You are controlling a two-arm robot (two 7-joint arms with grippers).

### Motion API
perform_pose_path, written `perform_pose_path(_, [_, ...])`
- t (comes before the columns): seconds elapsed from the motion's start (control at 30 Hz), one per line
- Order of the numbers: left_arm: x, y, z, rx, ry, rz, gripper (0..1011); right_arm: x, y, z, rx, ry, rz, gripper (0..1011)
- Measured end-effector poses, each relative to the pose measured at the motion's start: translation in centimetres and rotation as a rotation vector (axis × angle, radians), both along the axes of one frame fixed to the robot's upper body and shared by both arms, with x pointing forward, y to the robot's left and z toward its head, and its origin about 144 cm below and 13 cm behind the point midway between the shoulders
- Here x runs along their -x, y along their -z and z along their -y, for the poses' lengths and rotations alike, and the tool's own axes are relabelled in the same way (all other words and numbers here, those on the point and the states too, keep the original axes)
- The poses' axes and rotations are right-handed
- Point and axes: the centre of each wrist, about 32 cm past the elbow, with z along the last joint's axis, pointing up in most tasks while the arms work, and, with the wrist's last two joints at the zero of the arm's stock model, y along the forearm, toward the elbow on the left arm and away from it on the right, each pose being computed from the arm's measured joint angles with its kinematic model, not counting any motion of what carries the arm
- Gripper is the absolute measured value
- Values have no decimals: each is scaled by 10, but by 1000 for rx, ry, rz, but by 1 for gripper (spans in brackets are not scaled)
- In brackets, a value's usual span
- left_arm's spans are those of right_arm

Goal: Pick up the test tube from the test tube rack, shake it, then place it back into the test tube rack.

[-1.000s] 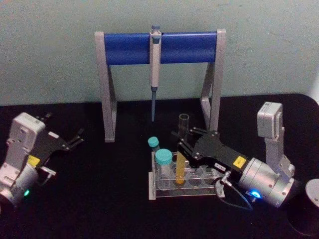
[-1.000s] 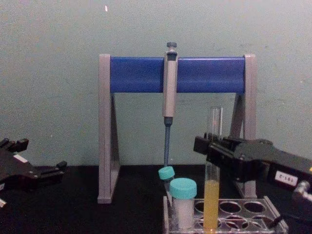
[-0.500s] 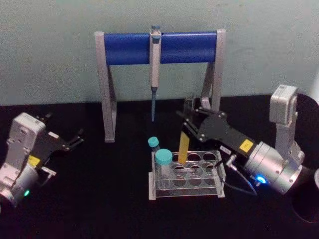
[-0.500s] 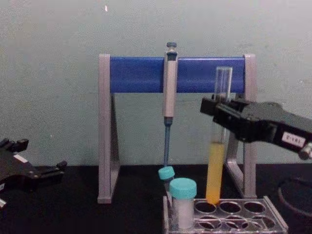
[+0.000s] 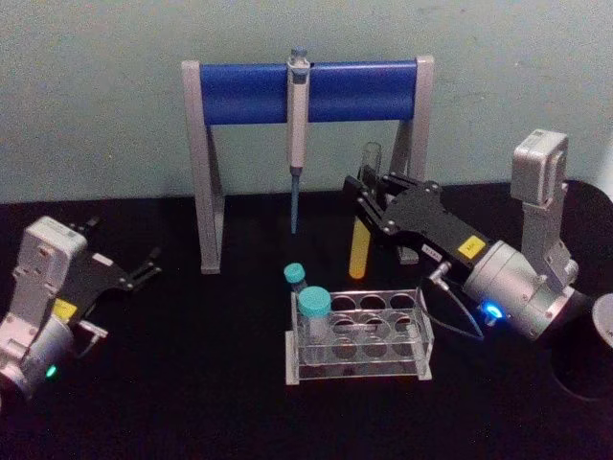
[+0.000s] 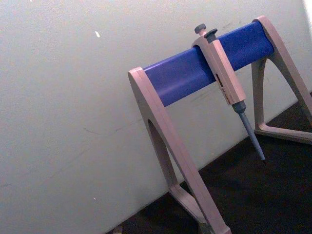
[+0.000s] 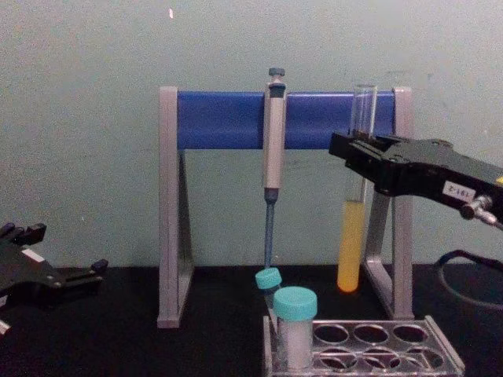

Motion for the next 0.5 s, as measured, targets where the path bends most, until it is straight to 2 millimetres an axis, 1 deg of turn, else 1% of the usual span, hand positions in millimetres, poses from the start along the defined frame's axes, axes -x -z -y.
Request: perform_pose_path(0.5, [0, 0, 0, 0, 0, 0, 1001, -4, -1, 0, 8, 22, -7, 233])
